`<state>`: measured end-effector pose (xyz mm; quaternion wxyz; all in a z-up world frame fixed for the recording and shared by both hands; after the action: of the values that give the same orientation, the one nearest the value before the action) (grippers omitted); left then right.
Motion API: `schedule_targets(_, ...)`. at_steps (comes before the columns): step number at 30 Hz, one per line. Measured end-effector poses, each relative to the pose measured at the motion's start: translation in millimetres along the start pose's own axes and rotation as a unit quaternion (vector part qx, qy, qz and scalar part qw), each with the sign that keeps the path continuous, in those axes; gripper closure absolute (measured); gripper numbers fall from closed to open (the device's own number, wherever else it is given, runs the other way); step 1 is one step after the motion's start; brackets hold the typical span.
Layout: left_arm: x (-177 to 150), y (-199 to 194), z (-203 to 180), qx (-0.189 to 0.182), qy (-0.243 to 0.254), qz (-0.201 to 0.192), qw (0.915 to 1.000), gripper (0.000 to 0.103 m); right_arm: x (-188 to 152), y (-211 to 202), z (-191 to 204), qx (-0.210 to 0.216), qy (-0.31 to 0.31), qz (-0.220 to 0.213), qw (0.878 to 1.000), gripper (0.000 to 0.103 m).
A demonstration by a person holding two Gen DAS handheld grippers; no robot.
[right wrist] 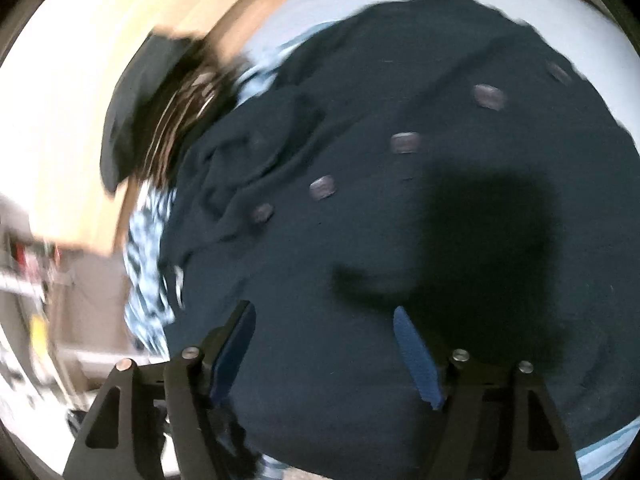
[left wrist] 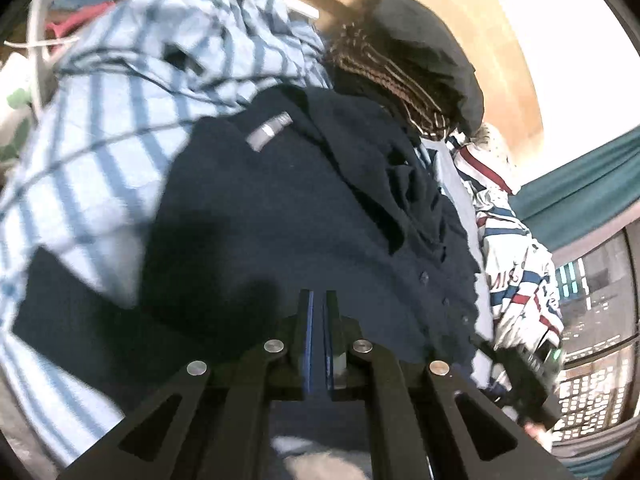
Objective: Fold clothes
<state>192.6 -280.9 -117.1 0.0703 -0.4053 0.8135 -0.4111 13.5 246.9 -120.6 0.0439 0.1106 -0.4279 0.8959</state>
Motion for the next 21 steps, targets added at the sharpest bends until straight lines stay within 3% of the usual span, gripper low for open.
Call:
schedule_targets(4,13.8,37.4,-12.7,-0.024,-0.033,0.031,0.9987,0.098,8.8,-2.9,-37.5,0.011,0.04,-0.03,0.999,0.028)
schedule_targets(6,22.9,46.3,-21.4,-0.034,-0.041,0.044,0.9976,0.09,18.2,-9.8,-50.0,0.016,0.052,-0.048,0.997,0.028)
schedule_targets(8,33.5,58.9,-33.9,-0.047,-0.048,0.055,0.9962,0.047,36.6,-13.1,-62.2,0.013,0.063,-0.066,0.996,0.028)
schedule_targets(9,39.0,63.3,-39.2,-0.051,-0.049,0.054,0.996,0.04,49.0,-16.3,-70.9,0.009,0.073,-0.078,0.994,0.028)
schedule_targets(12,57.6,82.2,-59.9,-0.044,-0.042,0.043,0.9973,0.038,70.9,-18.3,-91.3,-0.004,0.112,-0.104,0.988,0.028)
schedule_targets(17,55.4,133.0,-93.8,-0.01,-0.051,0.06,0.9969,0.038,105.8,-27.0,-131.5,-0.014,0.177,-0.148,0.973,0.032)
schedule_targets(18,57.3,144.5,-95.8,-0.002,-0.056,0.066,0.9962,0.038,112.0,-27.7,-140.0,-0.021,0.185,-0.15,0.971,0.036)
schedule_targets(21,58.8,167.0,-96.5,0.015,-0.063,0.086,0.9942,0.038,128.1,-26.8,-162.2,-0.066,0.195,-0.145,0.968,0.037)
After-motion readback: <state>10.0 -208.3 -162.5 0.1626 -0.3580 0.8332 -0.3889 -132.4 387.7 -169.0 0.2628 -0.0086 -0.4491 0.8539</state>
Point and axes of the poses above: each gripper's, at about its wrist camera, not at the fingertips, and y roughly the way its jaws point, z to its left, x to its top, the point moved 4 cm from there along y, roughly the way its jaws point, and after that the axes turned 8 degrees about -y, right-handed, at the moved point
